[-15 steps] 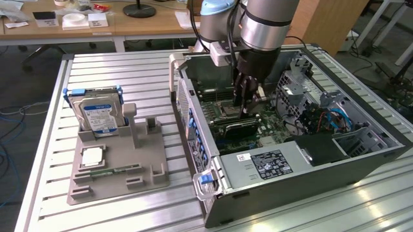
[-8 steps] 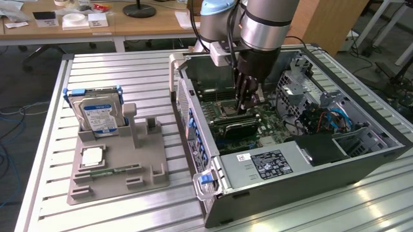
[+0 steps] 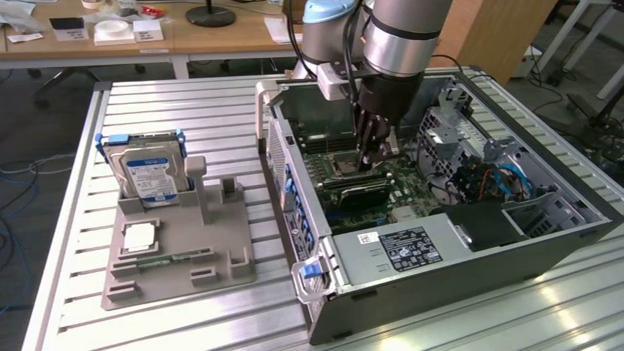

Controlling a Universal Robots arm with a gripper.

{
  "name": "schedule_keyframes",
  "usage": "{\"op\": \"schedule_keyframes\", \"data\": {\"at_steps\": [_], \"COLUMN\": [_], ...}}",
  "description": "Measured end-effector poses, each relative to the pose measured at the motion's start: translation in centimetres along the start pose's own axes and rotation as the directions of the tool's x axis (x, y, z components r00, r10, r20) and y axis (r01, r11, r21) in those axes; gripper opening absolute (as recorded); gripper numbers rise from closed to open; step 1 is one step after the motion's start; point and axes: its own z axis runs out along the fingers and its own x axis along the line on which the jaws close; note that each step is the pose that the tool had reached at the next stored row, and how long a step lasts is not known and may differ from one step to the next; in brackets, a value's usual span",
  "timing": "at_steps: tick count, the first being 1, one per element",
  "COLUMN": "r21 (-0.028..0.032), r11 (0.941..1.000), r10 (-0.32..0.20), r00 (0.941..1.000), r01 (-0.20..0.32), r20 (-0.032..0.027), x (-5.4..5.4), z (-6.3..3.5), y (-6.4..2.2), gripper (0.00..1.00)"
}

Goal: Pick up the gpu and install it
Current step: 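Insert the gpu into the slot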

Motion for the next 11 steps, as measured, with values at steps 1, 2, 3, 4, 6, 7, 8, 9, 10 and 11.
{"op": "schedule_keyframes", "data": {"at_steps": [1, 2, 3, 4, 6, 7, 8, 9, 10, 11], "r21": [0.0000, 0.0000, 0.0000, 0.0000, 0.0000, 0.0000, 0.0000, -0.0001, -0.0001, 0.0000], "r11": [1.0000, 1.0000, 1.0000, 1.0000, 1.0000, 1.0000, 1.0000, 1.0000, 1.0000, 1.0000], "r10": [0.000, 0.000, 0.000, 0.000, 0.000, 0.000, 0.000, 0.000, 0.000, 0.000], "r00": [1.0000, 1.0000, 1.0000, 1.0000, 1.0000, 1.0000, 1.0000, 1.0000, 1.0000, 1.0000], "r01": [0.000, 0.000, 0.000, 0.000, 0.000, 0.000, 0.000, 0.000, 0.000, 0.000], "r20": [0.0000, 0.0000, 0.0000, 0.0000, 0.0000, 0.0000, 0.0000, -0.0002, -0.0003, -0.0001], "x": [0.00, 0.00, 0.00, 0.00, 0.00, 0.00, 0.00, 0.00, 0.00, 0.00], "z": [0.00, 0.00, 0.00, 0.00, 0.00, 0.00, 0.00, 0.00, 0.01, 0.04], "y": [0.00, 0.00, 0.00, 0.00, 0.00, 0.00, 0.00, 0.00, 0.00, 0.00], "gripper": [0.12, 0.12, 0.10, 0.10, 0.10, 0.10, 0.10, 0.10, 0.10, 0.10]}}
